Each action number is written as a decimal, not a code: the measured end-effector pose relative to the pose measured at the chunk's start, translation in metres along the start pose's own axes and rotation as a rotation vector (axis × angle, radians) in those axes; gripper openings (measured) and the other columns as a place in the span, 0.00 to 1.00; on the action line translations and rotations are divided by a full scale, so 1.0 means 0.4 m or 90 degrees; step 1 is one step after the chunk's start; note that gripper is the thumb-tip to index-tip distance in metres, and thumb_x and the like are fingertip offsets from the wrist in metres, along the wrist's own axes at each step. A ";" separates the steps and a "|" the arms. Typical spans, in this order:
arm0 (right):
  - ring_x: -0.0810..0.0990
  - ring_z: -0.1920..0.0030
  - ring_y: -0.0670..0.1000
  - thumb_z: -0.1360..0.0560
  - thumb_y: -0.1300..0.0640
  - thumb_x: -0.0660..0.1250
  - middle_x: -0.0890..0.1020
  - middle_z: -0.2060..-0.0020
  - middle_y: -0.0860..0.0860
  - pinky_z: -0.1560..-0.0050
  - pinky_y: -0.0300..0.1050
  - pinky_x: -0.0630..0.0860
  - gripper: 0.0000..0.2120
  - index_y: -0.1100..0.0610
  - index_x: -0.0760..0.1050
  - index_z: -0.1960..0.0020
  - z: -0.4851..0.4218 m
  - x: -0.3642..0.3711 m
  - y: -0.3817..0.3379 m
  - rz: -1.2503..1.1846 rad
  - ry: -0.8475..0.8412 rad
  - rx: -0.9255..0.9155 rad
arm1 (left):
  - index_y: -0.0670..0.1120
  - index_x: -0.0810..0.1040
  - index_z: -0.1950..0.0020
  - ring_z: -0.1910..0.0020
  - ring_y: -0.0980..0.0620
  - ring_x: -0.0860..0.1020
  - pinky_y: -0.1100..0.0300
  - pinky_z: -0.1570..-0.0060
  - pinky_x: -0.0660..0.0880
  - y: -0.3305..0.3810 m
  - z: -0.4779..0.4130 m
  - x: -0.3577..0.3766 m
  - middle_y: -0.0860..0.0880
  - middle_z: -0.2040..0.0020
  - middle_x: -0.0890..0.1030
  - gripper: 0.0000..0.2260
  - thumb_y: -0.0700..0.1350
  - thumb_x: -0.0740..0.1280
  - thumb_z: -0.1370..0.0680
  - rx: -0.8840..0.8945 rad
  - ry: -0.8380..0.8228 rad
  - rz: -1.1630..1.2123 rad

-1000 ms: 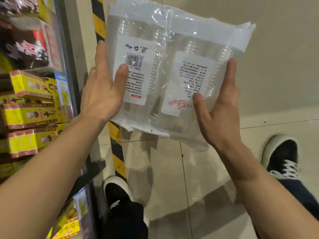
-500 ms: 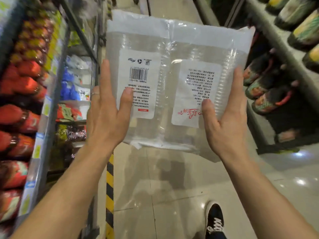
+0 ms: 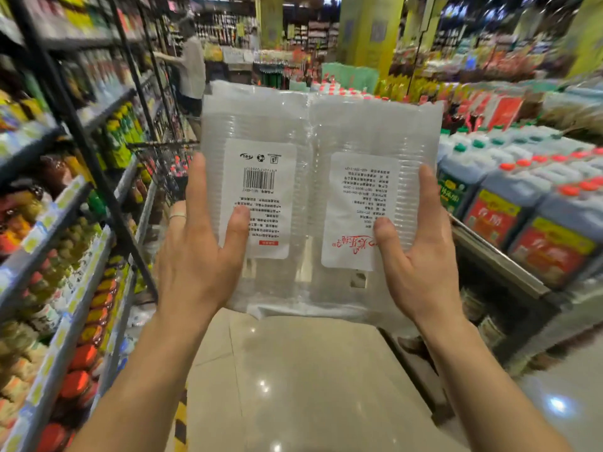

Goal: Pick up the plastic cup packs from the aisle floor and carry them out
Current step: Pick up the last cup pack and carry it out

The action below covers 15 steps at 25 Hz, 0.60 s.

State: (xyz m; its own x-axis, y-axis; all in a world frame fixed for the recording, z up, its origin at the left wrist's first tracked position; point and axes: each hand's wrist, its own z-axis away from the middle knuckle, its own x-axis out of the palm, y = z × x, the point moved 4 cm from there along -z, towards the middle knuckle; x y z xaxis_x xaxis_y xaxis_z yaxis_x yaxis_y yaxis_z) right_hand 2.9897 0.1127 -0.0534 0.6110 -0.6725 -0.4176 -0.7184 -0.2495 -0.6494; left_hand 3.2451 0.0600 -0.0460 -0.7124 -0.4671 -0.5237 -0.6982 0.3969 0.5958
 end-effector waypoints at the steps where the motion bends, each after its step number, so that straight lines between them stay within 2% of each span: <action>1: 0.64 0.47 0.28 0.23 0.45 0.61 0.68 0.34 0.48 0.49 0.26 0.61 0.34 0.43 0.49 0.21 -0.034 -0.056 -0.038 0.005 0.019 -0.007 | 0.63 0.45 0.22 0.39 0.37 0.73 0.43 0.43 0.71 0.058 -0.029 -0.027 0.39 0.33 0.71 0.33 0.63 0.55 0.23 0.017 0.006 0.008; 4: 0.66 0.44 0.37 0.21 0.48 0.63 0.68 0.32 0.52 0.48 0.33 0.61 0.34 0.42 0.49 0.21 -0.104 -0.218 -0.129 0.018 0.061 -0.010 | 0.66 0.44 0.23 0.42 0.35 0.75 0.44 0.46 0.72 0.223 -0.087 -0.103 0.39 0.33 0.72 0.33 0.64 0.55 0.25 0.050 0.004 0.040; 7: 0.65 0.43 0.38 0.21 0.49 0.62 0.67 0.31 0.51 0.47 0.36 0.61 0.34 0.41 0.48 0.21 -0.146 -0.357 -0.202 0.041 0.083 -0.023 | 0.67 0.43 0.24 0.45 0.35 0.76 0.46 0.50 0.71 0.362 -0.129 -0.156 0.38 0.36 0.72 0.33 0.65 0.55 0.25 0.094 0.003 0.069; 11: 0.66 0.38 0.44 0.20 0.46 0.61 0.66 0.29 0.50 0.41 0.42 0.63 0.33 0.41 0.46 0.21 -0.169 -0.508 -0.241 0.070 0.127 -0.030 | 0.68 0.40 0.24 0.49 0.37 0.77 0.49 0.54 0.70 0.505 -0.152 -0.174 0.39 0.40 0.74 0.33 0.66 0.52 0.25 0.142 -0.028 0.107; 13: 0.64 0.38 0.43 0.20 0.46 0.61 0.65 0.29 0.50 0.40 0.45 0.64 0.33 0.40 0.47 0.21 -0.184 -0.579 -0.238 0.079 0.151 -0.028 | 0.68 0.40 0.24 0.49 0.38 0.77 0.50 0.54 0.70 0.577 -0.154 -0.165 0.39 0.38 0.73 0.32 0.66 0.52 0.24 0.170 -0.028 0.125; 15: 0.66 0.34 0.47 0.20 0.43 0.59 0.66 0.29 0.51 0.40 0.47 0.65 0.32 0.40 0.47 0.22 -0.205 -0.642 -0.211 0.089 0.164 -0.023 | 0.66 0.40 0.23 0.51 0.41 0.76 0.52 0.55 0.69 0.646 -0.153 -0.136 0.39 0.37 0.72 0.31 0.66 0.52 0.22 0.188 -0.027 0.140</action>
State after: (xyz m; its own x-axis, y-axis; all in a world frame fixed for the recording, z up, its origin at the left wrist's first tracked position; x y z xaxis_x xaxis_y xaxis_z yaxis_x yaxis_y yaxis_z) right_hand 2.8662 0.2492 0.1609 0.4041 -0.8558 -0.3229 -0.8035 -0.1634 -0.5724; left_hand 3.1075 0.1397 0.1737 -0.8457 -0.3144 -0.4313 -0.5139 0.6980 0.4988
